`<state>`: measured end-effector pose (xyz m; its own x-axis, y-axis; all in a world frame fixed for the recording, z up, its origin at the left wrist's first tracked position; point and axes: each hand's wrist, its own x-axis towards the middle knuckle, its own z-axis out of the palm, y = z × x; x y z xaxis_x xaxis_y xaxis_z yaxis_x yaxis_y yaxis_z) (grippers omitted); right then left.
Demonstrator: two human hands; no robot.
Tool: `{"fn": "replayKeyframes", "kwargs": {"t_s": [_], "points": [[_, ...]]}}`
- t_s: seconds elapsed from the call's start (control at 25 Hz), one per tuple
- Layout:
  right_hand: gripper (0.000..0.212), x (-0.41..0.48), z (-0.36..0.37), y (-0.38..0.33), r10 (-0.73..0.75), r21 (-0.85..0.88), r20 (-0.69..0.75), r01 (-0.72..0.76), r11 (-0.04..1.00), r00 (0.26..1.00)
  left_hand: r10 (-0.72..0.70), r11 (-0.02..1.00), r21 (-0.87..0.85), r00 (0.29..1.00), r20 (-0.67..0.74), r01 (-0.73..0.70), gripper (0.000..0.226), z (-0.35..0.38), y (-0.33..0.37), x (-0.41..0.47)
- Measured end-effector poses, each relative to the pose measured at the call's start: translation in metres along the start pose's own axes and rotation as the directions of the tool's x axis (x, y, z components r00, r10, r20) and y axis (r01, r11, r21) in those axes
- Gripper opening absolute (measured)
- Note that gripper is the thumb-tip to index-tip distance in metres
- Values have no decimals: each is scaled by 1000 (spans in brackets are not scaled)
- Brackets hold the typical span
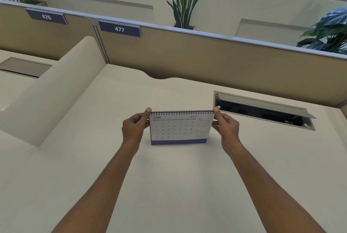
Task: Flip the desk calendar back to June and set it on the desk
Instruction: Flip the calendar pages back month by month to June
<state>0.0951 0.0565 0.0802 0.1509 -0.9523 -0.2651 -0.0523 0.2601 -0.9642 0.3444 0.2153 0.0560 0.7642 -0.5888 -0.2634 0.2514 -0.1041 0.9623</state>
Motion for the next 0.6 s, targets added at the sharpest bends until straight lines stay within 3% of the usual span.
{"fn": "replayKeyframes", "kwargs": {"t_s": [0.6], "points": [[51,-2,-2,6,-15,-63,47,18,998,999,65,994,86,997,38,-68,53,-1,-4,0]]}}
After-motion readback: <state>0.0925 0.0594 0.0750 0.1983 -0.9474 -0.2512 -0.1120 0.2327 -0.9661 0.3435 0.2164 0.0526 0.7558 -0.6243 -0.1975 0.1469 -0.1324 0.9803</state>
